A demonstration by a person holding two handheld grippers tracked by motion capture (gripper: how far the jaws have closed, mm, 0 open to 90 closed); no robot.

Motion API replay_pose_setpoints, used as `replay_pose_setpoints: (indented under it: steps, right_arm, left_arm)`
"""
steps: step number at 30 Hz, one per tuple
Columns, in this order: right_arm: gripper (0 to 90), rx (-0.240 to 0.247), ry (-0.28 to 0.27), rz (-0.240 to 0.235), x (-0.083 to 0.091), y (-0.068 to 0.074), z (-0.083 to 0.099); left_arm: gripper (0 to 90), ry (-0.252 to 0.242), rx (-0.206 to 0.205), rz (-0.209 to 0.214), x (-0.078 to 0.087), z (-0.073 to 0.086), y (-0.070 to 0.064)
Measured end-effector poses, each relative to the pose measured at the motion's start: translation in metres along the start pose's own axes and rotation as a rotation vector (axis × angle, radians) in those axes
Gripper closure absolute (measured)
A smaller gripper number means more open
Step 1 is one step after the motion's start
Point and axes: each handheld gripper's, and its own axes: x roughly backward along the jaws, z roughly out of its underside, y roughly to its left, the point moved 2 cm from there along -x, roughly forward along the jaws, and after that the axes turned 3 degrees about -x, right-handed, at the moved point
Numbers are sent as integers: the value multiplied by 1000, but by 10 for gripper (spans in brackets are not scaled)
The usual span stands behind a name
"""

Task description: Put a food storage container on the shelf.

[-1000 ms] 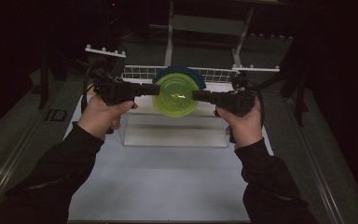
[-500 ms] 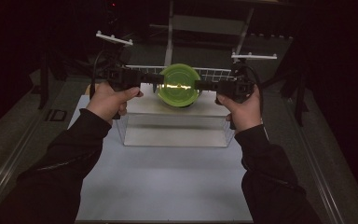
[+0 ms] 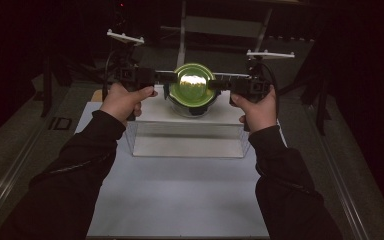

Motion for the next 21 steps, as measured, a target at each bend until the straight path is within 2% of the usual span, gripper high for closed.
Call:
replay_pose_setpoints:
  steps: [2,4,9,15,17,21]
  right_arm:
    - [764,10,-4,15,-1,1,-1]
    - [764,-3,-7,12,-2,-1,-4]
    - [758,-22,-18,22,-5,-5,-12]
    - [781,-31,-27,56,-9,-9,-24]
    - [779,-47,-25,52,-11,-12,-27]
    - [729,-73,-30,54,-16,-17,-31]
  left_arm:
    - [769,-4,-7,-5,-3,-1,2]
    - [765,-2,-2,-3,-5,-3,5]
    - [756,-19,29,-16,-12,-8,11]
    - [767,-23,23,-35,-18,-15,14]
    - [763,-26,41,-30,-19,-16,16]
    - [722,-36,48,-43,-22,-17,19]
